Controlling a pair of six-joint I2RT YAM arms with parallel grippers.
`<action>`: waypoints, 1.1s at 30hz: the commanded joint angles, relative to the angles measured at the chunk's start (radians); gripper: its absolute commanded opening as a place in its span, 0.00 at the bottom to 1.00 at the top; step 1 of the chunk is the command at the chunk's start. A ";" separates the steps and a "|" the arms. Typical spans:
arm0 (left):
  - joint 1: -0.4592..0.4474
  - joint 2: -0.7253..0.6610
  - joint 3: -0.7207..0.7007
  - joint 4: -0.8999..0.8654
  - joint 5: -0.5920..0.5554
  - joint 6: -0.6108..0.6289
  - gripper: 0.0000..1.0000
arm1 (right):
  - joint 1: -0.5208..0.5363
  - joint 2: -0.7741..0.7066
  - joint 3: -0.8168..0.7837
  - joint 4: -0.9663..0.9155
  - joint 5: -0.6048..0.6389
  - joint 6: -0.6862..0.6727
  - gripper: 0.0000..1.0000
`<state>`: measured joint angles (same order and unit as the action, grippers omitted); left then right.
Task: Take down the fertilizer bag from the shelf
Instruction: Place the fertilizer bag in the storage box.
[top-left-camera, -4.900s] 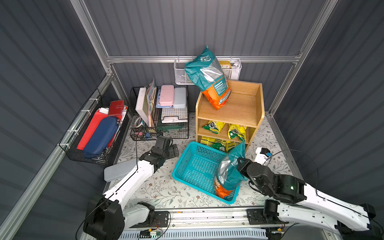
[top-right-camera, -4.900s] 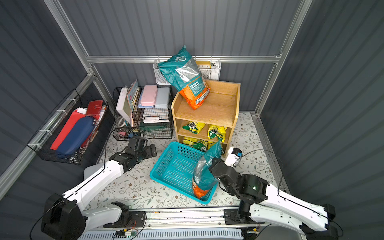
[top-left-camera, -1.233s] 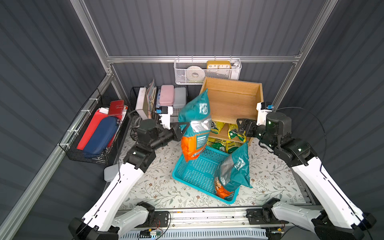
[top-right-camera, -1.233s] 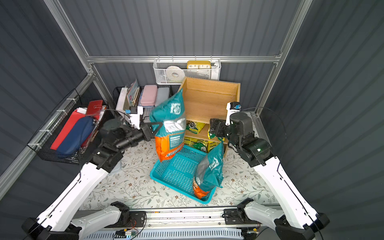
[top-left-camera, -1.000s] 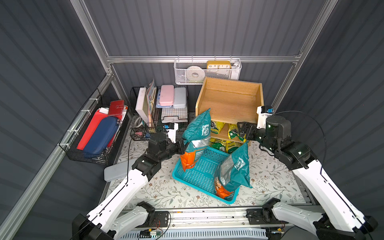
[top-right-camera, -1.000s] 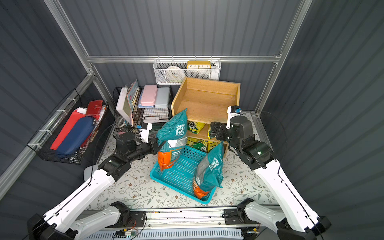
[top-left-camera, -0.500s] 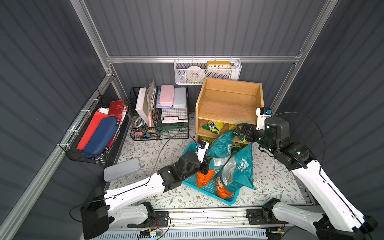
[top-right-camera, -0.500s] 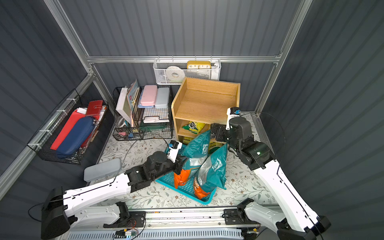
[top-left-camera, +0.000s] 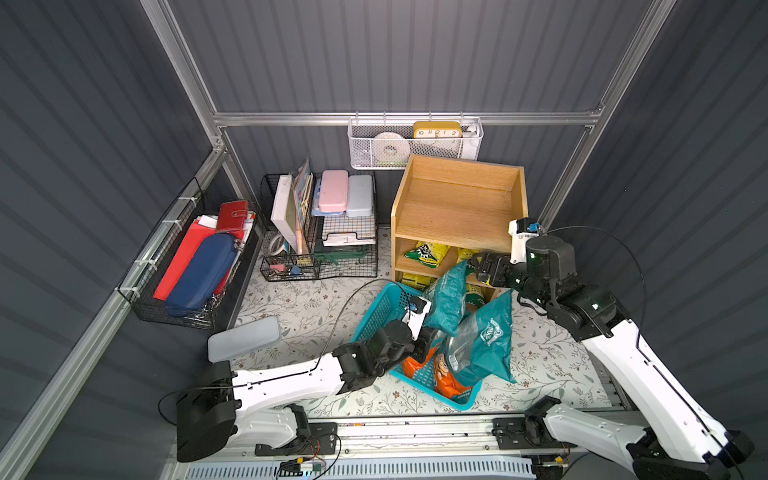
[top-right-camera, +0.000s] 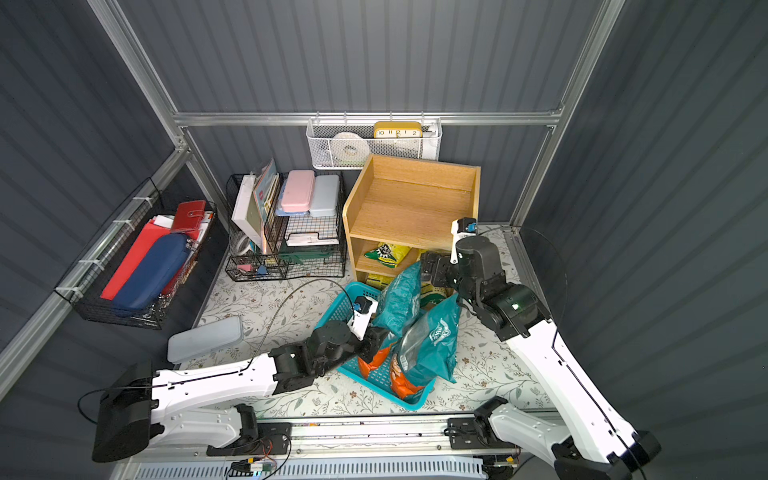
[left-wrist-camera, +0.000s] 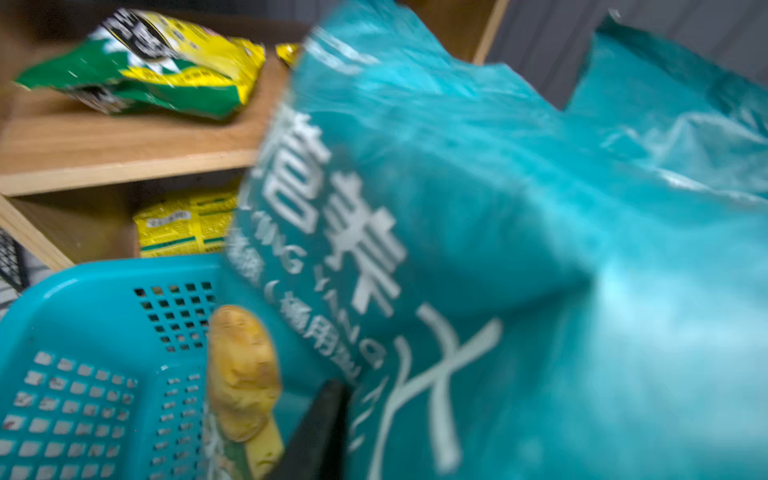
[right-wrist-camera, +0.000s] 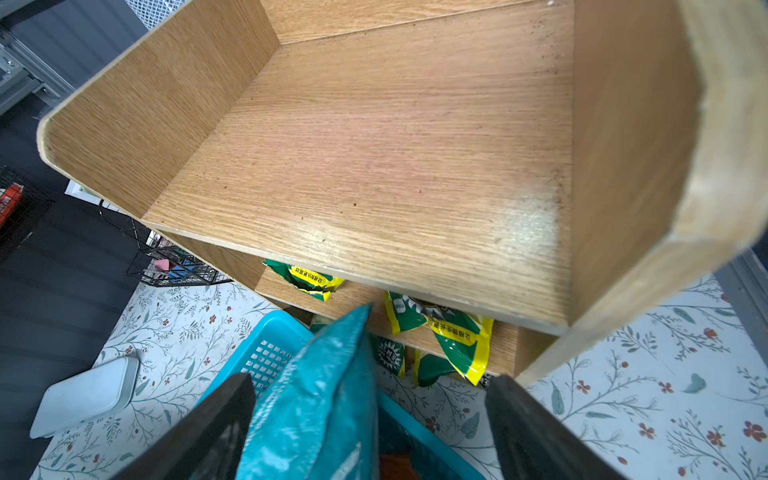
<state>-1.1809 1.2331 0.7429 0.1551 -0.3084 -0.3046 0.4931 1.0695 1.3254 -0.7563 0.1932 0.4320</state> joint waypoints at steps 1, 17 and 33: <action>-0.011 -0.062 0.088 -0.288 0.036 -0.024 0.99 | -0.003 -0.005 -0.001 -0.009 -0.004 -0.013 0.93; 0.144 -0.175 0.272 -0.294 -0.334 0.257 0.99 | 0.029 0.045 0.149 -0.059 -0.068 0.025 0.86; 0.239 0.161 0.298 -0.121 0.132 0.115 0.99 | 0.202 0.026 0.140 -0.034 0.105 -0.015 0.85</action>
<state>-0.9386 1.3602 1.0088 0.0002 -0.3431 -0.1009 0.6918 1.1366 1.4677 -0.8219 0.2558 0.4309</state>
